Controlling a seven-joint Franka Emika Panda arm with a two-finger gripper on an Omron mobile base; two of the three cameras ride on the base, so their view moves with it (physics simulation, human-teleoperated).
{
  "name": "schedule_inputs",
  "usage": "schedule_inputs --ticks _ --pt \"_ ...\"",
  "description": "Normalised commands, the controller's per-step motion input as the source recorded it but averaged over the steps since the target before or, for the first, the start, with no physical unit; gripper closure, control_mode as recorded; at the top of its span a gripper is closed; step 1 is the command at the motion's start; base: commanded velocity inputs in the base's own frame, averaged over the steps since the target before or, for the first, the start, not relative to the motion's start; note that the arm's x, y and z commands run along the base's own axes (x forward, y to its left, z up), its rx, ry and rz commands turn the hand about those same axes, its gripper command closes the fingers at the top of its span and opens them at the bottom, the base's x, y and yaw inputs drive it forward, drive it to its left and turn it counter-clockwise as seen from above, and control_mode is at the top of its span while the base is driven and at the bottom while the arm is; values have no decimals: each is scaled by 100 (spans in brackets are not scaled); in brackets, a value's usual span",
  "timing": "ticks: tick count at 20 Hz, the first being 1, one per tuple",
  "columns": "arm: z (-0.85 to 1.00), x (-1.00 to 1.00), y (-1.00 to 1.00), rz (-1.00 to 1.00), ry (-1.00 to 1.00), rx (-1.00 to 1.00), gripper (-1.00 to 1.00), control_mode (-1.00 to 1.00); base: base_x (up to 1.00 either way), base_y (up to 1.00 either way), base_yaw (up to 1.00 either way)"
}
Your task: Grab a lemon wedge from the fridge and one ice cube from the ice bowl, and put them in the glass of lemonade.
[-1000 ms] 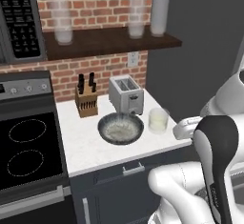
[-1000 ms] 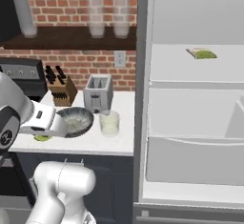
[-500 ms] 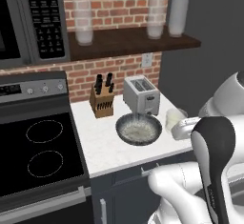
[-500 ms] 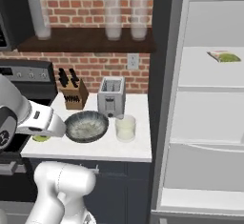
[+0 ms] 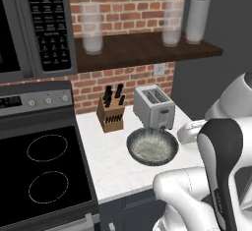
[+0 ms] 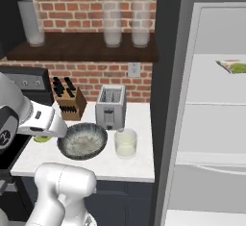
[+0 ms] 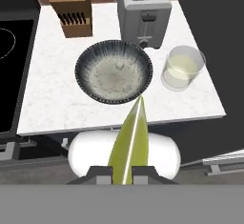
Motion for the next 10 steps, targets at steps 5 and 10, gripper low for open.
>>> schedule_inputs --ticks 5,10 --pt "0 15 7 0 5 0 100 -100 8 1 0" --pt "4 4 6 -4 0 -5 100 -100 0 0 0"
